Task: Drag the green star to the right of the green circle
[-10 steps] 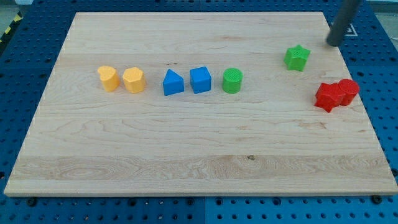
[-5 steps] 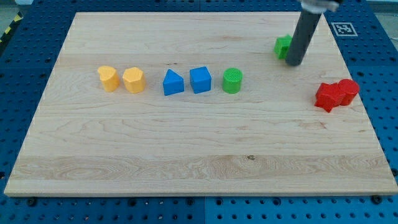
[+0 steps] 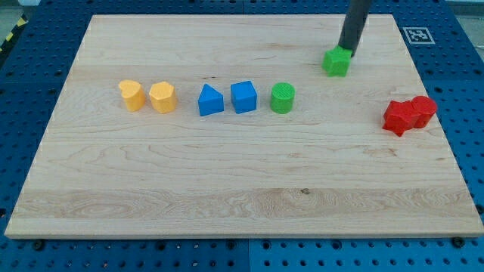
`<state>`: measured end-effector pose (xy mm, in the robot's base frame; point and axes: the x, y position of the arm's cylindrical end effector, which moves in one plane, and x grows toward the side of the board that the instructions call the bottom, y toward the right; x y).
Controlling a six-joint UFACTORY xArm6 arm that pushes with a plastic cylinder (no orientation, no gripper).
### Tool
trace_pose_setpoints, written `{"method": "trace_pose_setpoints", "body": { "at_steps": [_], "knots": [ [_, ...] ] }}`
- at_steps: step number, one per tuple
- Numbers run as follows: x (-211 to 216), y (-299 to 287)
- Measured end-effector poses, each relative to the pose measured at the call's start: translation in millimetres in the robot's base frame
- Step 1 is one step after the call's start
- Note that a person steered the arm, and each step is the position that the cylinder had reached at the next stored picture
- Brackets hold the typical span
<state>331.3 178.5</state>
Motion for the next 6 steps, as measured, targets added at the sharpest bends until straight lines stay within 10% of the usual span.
{"method": "trace_pose_setpoints", "body": {
  "at_steps": [6],
  "knots": [
    [48,-42]
  ]
}}
